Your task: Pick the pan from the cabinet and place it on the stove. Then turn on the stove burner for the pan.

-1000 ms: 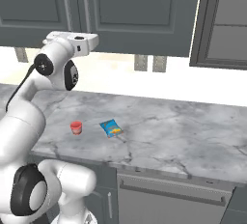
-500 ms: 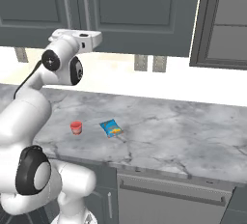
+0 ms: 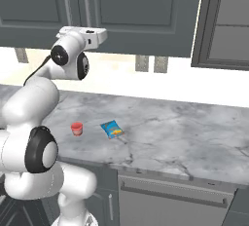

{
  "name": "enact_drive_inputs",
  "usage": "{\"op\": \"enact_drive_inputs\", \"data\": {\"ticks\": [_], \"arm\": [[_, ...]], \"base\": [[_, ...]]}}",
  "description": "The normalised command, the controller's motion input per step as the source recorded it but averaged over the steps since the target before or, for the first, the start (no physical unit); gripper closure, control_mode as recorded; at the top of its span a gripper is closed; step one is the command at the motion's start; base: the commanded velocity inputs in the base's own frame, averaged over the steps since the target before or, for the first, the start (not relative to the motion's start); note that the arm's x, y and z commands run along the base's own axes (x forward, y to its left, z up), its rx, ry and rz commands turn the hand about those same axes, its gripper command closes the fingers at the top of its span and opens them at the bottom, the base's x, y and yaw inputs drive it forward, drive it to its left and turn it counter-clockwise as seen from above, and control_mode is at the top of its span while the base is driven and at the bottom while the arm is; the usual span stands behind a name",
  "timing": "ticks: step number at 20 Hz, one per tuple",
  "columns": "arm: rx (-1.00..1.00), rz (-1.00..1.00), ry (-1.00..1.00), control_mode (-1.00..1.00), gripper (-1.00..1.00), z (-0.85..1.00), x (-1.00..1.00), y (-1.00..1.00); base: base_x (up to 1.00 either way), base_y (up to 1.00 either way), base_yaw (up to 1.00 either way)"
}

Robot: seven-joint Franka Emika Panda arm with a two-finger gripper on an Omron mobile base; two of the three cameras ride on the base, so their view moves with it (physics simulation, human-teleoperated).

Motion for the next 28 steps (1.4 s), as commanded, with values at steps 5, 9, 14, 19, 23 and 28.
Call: {"op": "enact_drive_inputs", "data": {"ticks": [5,9,14,19,23,28], "arm": [[0.00,0.00,-0.01,-1.00,-1.00,-0.01,0.28,0.00],[0.00,0.00,0.00,-1.00,-1.00,-0.07,0.26,0.03],[0.00,0.00,0.00,-1.00,-1.00,-0.14,0.32,0.14],[0.00,0.00,0.00,-1.00,-1.00,-0.16,0.41,0.23],[0.00,0.00,0.00,-1.00,1.00,-0.13,0.44,0.15],[0.00,0.00,0.02,-1.00,1.00,-0.04,0.28,0.07]], "base": [[0.00,0.00,0.00],[0.00,0.00,0.00],[0.00,0.00,0.00],[0.00,0.00,0.00],[0.00,0.00,0.00],[0.00,0.00,0.00]]}}
